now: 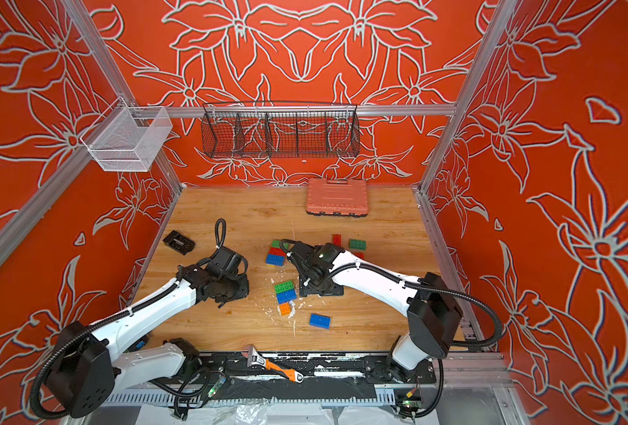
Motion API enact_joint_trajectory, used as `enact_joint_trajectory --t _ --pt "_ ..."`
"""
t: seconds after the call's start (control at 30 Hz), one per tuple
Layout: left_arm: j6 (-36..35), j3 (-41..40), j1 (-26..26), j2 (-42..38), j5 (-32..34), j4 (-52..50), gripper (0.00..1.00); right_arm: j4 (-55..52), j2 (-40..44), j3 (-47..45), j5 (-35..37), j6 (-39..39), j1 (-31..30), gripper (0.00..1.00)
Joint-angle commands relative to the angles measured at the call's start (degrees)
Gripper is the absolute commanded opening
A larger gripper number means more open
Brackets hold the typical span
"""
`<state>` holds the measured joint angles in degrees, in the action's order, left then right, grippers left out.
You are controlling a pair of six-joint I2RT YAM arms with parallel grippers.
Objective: Assemble a rectangle with lego
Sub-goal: Pick up the lego brick from the center of the board.
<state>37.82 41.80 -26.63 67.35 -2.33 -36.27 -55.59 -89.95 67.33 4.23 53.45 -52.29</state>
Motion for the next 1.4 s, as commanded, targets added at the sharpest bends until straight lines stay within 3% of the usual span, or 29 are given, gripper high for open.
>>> enact_joint_trajectory --t 0.0,0.13,0.73,1.37 --pt "-2.23 1.87 0.28 0.84 -0.66 -0.72 0.25 2.31 2.04 -4.75 -2.43 9.42 -1.05 0.88" --pt "-2.5 1.4 0.24 1.8 -0.16 -0.59 0.26 3.85 3.0 -9.12 -4.79 11.41 -1.63 0.88" --pt "-2.11 -1.36 0.27 2.27 -1.8 1.99 0.26 7.06 -3.51 -9.28 -9.85 13.94 -4.31 0.89" --pt "-2.06 -2.33 0.35 1.98 -2.15 2.61 0.26 7.73 -5.5 -10.28 -9.82 13.5 -4.22 0.7"
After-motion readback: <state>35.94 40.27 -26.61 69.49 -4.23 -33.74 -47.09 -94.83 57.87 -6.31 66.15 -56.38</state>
